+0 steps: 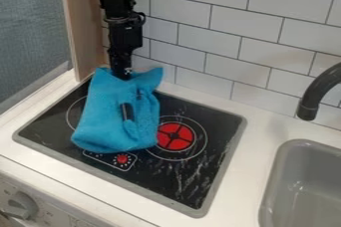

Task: Fold the cloth from top to bottom

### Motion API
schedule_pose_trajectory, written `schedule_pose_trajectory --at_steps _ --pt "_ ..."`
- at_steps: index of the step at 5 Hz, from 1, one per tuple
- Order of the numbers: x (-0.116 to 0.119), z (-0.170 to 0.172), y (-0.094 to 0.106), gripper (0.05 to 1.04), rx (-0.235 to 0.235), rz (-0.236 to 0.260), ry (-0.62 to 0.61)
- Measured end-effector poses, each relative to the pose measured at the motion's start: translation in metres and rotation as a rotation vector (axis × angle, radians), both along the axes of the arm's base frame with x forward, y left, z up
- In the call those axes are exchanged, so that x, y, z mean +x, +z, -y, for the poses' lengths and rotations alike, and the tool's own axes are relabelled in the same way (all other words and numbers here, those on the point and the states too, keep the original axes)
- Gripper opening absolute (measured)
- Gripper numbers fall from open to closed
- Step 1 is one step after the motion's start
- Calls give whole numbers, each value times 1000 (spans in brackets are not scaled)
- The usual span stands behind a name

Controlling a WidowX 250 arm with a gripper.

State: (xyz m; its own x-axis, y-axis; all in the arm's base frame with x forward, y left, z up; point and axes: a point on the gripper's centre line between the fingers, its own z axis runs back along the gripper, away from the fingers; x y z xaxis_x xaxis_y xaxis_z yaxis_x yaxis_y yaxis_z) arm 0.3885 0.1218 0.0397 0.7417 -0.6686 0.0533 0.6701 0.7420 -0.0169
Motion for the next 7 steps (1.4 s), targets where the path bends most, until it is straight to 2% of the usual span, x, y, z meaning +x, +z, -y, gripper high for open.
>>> schedule_pose_trajectory --at_steps 1,2,3,4,5,6,7 --pt "3 5 20 51 -12 45 -9" --pt "-4 16 51 51 -18 108 -42" --pt "-24 27 69 51 -32 147 -86" --pt "-49 39 73 51 -45 155 -135" --pt "-70 49 69 51 -43 172 -191" --pt "-91 58 51 51 -16 147 -237" --pt "-110 62 24 51 -7 122 -260"
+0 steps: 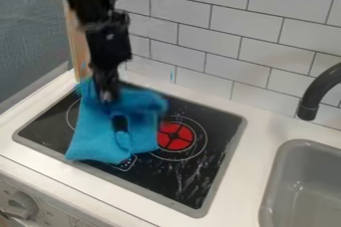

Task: Fold the cloth from top to bottom

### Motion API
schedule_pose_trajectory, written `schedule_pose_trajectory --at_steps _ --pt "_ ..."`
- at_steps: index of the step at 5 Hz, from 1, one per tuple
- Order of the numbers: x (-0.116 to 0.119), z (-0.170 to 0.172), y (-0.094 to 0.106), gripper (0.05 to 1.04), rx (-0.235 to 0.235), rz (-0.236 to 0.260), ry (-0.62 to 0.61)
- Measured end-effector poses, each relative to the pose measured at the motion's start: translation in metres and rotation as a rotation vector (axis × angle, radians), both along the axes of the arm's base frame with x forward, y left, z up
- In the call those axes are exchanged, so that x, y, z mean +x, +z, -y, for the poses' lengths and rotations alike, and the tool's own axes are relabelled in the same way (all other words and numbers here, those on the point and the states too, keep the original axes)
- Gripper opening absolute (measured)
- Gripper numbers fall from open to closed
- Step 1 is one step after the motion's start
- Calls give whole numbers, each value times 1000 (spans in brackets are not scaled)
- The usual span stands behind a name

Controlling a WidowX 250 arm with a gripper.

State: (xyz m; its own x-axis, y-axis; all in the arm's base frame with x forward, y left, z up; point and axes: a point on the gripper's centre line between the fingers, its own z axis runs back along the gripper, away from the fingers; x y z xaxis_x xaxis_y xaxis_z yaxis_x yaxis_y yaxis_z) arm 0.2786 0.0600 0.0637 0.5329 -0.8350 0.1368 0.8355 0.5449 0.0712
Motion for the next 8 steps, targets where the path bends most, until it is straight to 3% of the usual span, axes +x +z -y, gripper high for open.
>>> schedule_pose_trajectory --at_steps 1,2,3,5,6,8 --pt "-12 0 -19 51 26 14 -11" --pt "-13 -2 -22 75 44 19 -9" --pt "-17 4 -23 231 55 -18 21" --pt "-19 7 -19 827 25 -53 46" --pt "-18 10 -15 1017 4 -54 51" --pt "-7 29 31 999 2 34 16"
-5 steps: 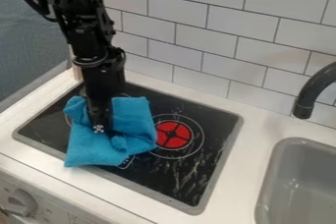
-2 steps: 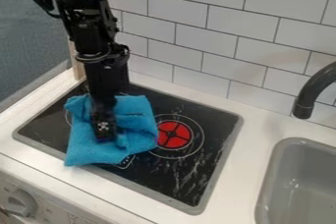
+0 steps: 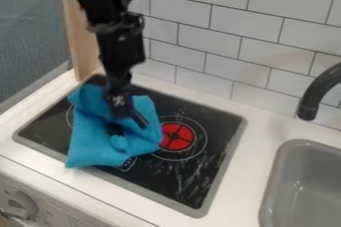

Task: Fold the cloth from top to bottom

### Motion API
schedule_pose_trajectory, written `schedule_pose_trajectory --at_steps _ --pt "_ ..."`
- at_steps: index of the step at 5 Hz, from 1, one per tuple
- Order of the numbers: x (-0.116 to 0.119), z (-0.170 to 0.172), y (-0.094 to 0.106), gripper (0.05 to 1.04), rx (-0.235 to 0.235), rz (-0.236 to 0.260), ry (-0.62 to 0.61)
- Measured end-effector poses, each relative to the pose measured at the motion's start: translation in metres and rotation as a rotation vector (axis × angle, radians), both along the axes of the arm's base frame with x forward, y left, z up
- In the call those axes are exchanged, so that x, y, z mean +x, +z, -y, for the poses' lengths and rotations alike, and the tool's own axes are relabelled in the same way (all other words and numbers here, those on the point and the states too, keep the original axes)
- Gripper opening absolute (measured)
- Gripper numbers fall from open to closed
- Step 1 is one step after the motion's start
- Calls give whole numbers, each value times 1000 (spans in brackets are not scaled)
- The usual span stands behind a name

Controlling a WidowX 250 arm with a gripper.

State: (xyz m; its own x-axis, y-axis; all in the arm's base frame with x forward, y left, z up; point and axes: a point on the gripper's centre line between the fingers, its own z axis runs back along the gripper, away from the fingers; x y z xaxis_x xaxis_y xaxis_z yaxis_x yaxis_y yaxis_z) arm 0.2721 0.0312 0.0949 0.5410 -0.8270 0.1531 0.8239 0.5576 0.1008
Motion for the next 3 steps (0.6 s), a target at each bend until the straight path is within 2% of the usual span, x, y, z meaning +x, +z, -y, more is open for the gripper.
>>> schedule_pose_trajectory --at_steps 1,2,3 --pt "2 11 24 999 -4 43 -25" --pt "0 17 42 999 -29 79 -30" --pt "2 26 52 999 -34 99 -62"
